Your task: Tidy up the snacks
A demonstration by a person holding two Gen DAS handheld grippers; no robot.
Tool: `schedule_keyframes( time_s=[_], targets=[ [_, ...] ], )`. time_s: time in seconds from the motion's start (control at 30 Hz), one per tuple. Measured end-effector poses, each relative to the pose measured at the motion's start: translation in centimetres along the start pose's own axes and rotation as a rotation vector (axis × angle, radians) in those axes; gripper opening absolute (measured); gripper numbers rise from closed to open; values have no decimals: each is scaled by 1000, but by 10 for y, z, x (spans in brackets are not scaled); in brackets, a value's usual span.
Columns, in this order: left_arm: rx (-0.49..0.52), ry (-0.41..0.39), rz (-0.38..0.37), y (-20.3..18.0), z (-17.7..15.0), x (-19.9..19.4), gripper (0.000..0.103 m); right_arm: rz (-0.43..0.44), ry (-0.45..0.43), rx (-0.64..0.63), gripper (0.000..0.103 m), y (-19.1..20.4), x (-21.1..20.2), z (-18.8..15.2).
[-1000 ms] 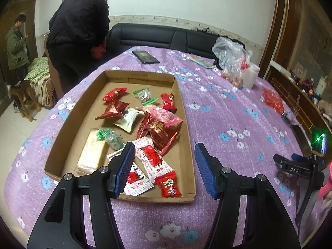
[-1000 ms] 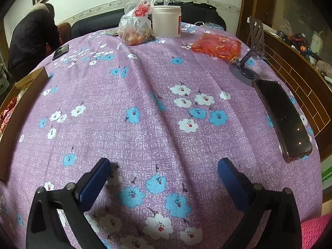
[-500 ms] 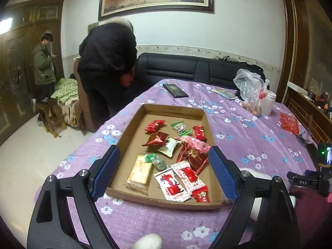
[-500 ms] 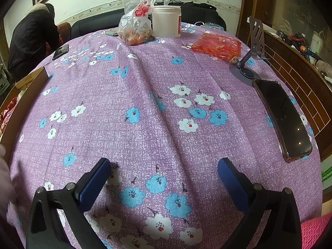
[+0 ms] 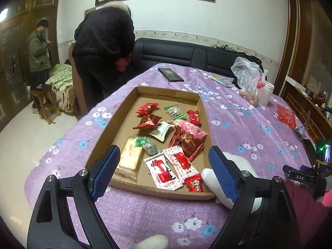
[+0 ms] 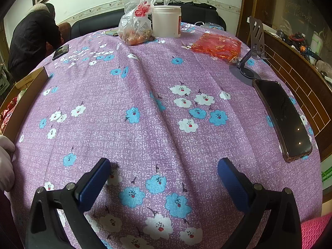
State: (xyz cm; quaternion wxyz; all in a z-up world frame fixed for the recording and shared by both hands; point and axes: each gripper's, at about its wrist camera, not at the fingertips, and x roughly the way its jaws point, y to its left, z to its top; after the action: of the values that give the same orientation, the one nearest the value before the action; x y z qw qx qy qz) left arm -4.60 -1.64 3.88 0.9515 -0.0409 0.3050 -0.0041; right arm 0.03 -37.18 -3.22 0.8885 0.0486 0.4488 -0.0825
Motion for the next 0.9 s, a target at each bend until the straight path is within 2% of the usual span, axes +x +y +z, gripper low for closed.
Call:
schedule_keyframes(
  time_s=[0.2,0.47,0.63,0.8,0.9],
  targets=[
    [53,16,1,-17,-1,0,88,0,0,0,103,0,0,0],
    [109,49,-36,-44,-8,0,88,0,0,0,103,0,0,0],
    [134,31,-18,-48,-9,-2,88,0,0,0,103,0,0,0],
    [150,39,-25,-68,-10,2,88,4,1,1,103,-1,1,1],
    [167,47,-5,-74,-10,-2,88,3,2,-3,103,1,0,1]
  ],
)
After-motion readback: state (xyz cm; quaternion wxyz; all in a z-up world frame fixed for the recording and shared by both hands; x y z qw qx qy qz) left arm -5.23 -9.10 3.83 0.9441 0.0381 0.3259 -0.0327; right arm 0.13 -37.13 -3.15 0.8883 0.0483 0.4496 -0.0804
